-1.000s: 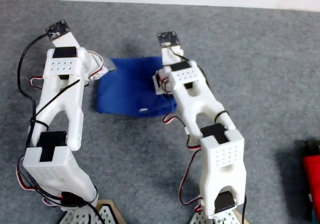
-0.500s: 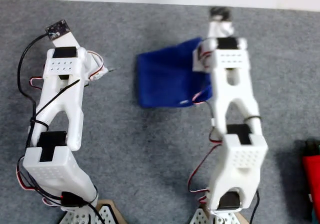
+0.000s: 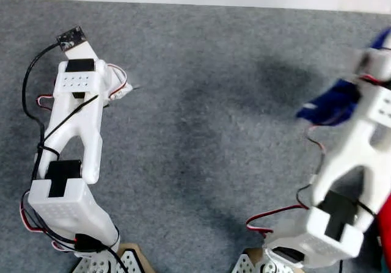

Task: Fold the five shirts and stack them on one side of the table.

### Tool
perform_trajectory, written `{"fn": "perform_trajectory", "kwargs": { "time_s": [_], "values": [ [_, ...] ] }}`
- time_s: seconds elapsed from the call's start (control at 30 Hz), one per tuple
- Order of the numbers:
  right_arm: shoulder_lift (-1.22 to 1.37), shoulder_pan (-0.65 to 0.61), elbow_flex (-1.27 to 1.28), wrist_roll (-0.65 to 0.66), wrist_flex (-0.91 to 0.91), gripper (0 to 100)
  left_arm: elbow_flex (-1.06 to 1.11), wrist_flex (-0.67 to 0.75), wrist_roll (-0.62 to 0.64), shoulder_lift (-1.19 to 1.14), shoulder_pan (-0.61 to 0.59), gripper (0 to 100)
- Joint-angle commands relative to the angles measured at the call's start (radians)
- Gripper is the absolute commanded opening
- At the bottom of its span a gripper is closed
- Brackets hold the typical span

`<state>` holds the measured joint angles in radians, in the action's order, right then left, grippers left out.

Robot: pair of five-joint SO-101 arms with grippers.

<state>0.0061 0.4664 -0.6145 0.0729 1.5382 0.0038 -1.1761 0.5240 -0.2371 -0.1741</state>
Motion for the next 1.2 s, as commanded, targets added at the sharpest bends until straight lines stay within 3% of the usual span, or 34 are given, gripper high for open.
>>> {"fn": "perform_trajectory", "kwargs": {
  "time_s": [0.0, 0.6, 0.93, 1.17],
  "values": [
    [-0.062, 0.128, -0.064, 0.014, 0.002, 0.7, 0.012, 0.015, 0.008, 0.007, -0.004, 36],
    [-0.064, 0.556, -0.288, 0.149, 0.214, 0.7, 0.025, 0.035, 0.008, 0.007, 0.010, 36],
    [-0.064, 0.754, -0.280, 0.209, 0.223, 0.7, 0.027, 0.035, 0.008, 0.007, 0.010, 36],
    [-0.062, 0.889, -0.102, 0.384, 0.222, 0.7, 0.027, 0.035, 0.008, 0.007, 0.010, 36]
  ]
}}
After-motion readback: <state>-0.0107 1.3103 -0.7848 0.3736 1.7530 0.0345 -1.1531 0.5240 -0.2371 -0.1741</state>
